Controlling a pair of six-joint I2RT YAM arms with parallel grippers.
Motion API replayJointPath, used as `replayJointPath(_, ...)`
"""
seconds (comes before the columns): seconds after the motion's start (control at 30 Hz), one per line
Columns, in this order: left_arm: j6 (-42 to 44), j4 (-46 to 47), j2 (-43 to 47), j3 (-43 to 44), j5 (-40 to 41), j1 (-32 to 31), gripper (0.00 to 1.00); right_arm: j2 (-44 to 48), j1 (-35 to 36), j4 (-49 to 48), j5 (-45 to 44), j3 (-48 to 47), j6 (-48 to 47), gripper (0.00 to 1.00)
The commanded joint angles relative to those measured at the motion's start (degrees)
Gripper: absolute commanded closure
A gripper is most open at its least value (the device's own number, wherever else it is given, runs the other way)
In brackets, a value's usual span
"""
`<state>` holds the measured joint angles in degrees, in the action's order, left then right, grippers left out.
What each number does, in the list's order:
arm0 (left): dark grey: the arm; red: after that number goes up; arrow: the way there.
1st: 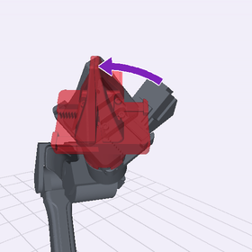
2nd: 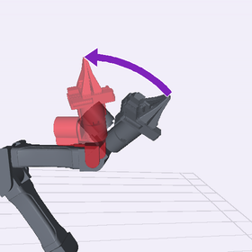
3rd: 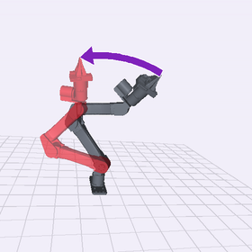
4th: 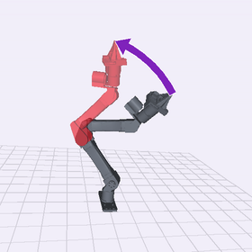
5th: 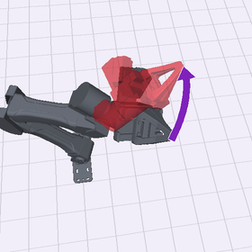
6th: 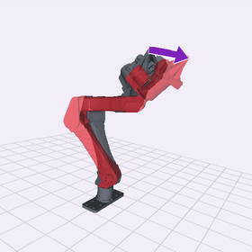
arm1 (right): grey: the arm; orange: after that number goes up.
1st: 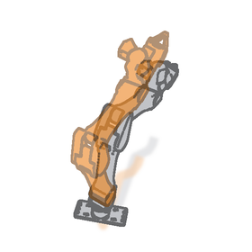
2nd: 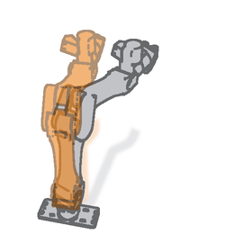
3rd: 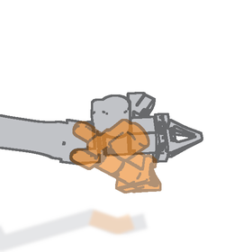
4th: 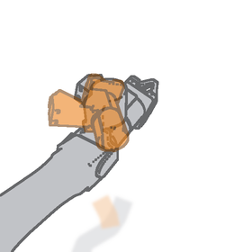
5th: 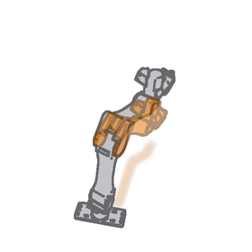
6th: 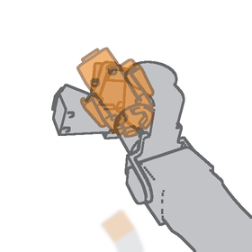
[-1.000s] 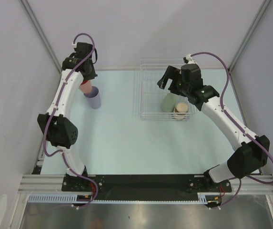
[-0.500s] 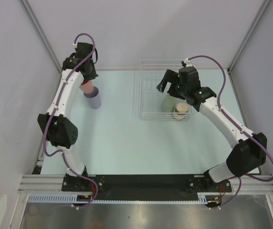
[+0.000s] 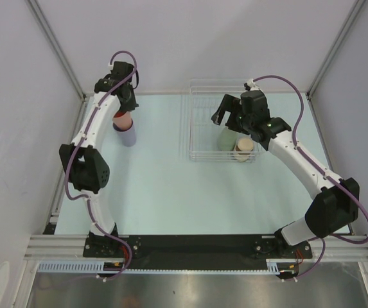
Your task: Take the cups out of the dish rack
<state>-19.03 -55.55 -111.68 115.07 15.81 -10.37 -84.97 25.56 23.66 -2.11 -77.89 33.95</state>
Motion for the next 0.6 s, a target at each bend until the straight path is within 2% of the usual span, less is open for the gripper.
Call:
replayJointPath(0.0,-0.4,1.7,-0.4,-0.3,0.0,-0.3,1.0,-0.5,0.2,-1.6,-0.5,-0.1,-0.9,0.0)
replayJointPath(0.03,-0.6,1.6,-0.6,-0.3,0.2,-0.3,1.0,-0.5,0.3,-1.7,-0.6,0.0,-0.8,0.0)
replayJointPath(0.17,-0.8,1.5,-0.9,-0.4,0.4,-0.3,0.78,-0.6,0.2,-1.7,-0.6,-0.1,-0.9,0.0)
replayJointPath(0.27,-1.0,1.6,-0.6,-0.2,0.8,-0.3,0.69,-0.7,0.1,-1.8,-0.6,-0.2,-0.7,0.0)
replayJointPath(0.3,-1.0,1.6,-0.3,-0.3,0.9,-0.3,0.64,-0.6,0.1,-1.9,-0.5,-0.2,-0.8,0.0)
replayJointPath(0.33,-1.2,1.5,-0.1,-0.3,1.1,-0.3,0.55,-0.8,0.1,-1.9,-0.5,-0.2,-0.7,0.0)
replayJointPath(0.37,-1.2,1.6,0.1,-0.1,1.1,-0.3,0.52,-0.8,0.1,-1.9,-0.4,-0.2,-0.6,0.0)
replayJointPath(0.43,-1.6,1.5,0.6,-0.1,1.4,-0.3,0.46,-0.7,0.1,-1.9,-0.4,-0.2,-0.6,0.01)
replayJointPath(0.57,-2.9,1.2,3.3,0.6,1.7,-0.4,0.44,-0.5,0.1,-1.3,-2.1,-1.1,-3.1,0.0)
